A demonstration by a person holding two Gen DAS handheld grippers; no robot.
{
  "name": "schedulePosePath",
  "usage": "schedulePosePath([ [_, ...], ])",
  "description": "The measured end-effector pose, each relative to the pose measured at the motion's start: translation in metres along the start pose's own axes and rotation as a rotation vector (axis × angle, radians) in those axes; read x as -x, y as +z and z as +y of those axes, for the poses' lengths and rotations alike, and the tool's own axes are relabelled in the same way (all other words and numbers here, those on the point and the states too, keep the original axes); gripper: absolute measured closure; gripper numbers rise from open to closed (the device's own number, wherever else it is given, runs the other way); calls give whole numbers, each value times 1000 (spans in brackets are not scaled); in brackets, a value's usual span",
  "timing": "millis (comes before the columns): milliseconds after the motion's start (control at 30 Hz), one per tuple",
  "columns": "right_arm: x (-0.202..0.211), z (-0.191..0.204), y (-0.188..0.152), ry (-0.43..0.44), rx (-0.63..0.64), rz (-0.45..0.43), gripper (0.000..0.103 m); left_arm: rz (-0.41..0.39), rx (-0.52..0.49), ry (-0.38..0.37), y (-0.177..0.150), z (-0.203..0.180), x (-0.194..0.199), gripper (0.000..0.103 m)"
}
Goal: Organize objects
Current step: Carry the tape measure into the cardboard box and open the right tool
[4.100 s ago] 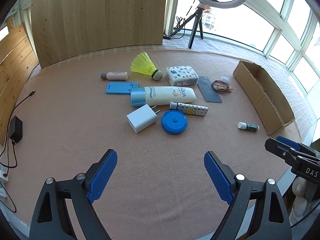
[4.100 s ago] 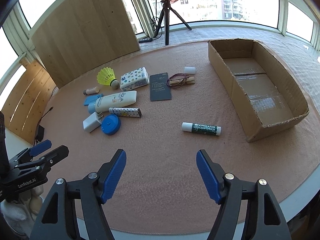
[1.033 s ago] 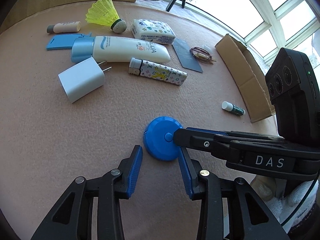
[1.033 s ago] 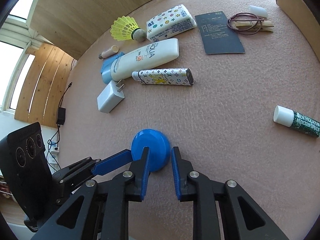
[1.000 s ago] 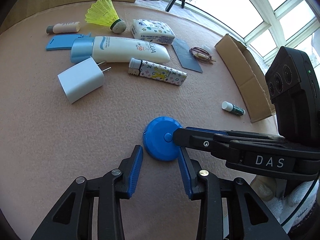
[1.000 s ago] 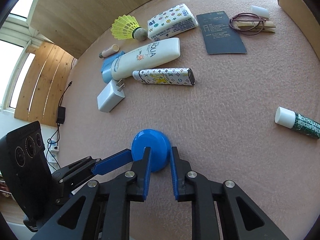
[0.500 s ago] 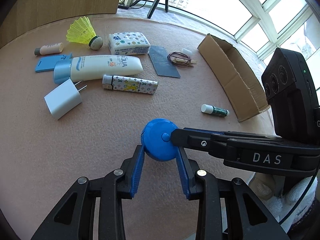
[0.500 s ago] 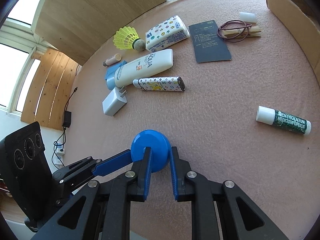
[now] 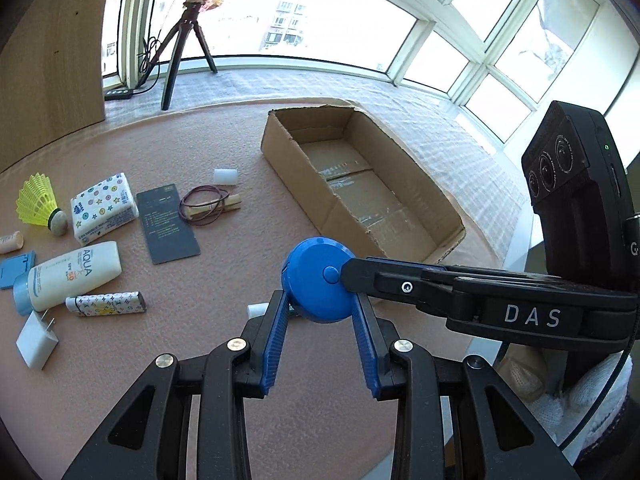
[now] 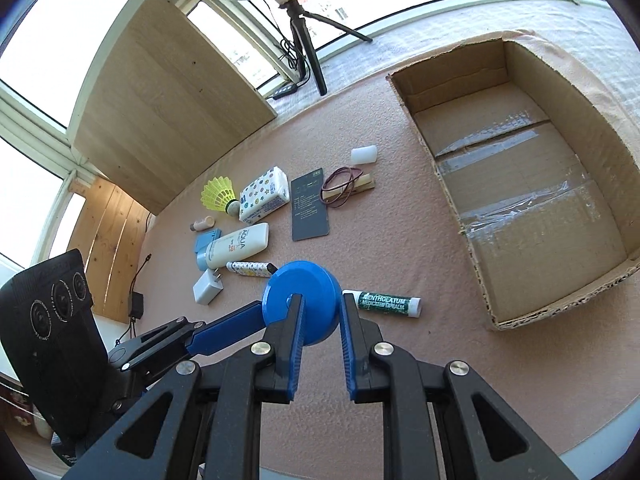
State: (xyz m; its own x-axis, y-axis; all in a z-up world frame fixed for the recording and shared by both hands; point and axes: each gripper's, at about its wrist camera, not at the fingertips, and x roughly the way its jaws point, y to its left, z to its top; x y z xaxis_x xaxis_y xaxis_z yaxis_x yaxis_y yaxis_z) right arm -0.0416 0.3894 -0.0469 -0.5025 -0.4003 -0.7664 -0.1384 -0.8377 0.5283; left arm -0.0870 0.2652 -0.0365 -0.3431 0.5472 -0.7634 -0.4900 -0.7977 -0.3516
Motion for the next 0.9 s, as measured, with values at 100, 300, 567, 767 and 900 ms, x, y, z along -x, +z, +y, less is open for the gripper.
schedulePosePath([
  [100,17,-18,10,-24,-11,-35,87,-2,-34,-20,16,-23,-15,68],
  [300,42,-58,23,-65,-51,-84,87,17,-71,-47,38,-59,-53,68],
  [567,55,-100,31,-90,-100,-101,87,47,-107,-54,50,-87,-86,68],
  [767,62,-111,34,-92,-112,-130,71,55,-93,-50,53,-89,-89,43],
  [900,67,-109,32,-120,-107,-180,46,44,-82,-23,51,-84,-84,43],
])
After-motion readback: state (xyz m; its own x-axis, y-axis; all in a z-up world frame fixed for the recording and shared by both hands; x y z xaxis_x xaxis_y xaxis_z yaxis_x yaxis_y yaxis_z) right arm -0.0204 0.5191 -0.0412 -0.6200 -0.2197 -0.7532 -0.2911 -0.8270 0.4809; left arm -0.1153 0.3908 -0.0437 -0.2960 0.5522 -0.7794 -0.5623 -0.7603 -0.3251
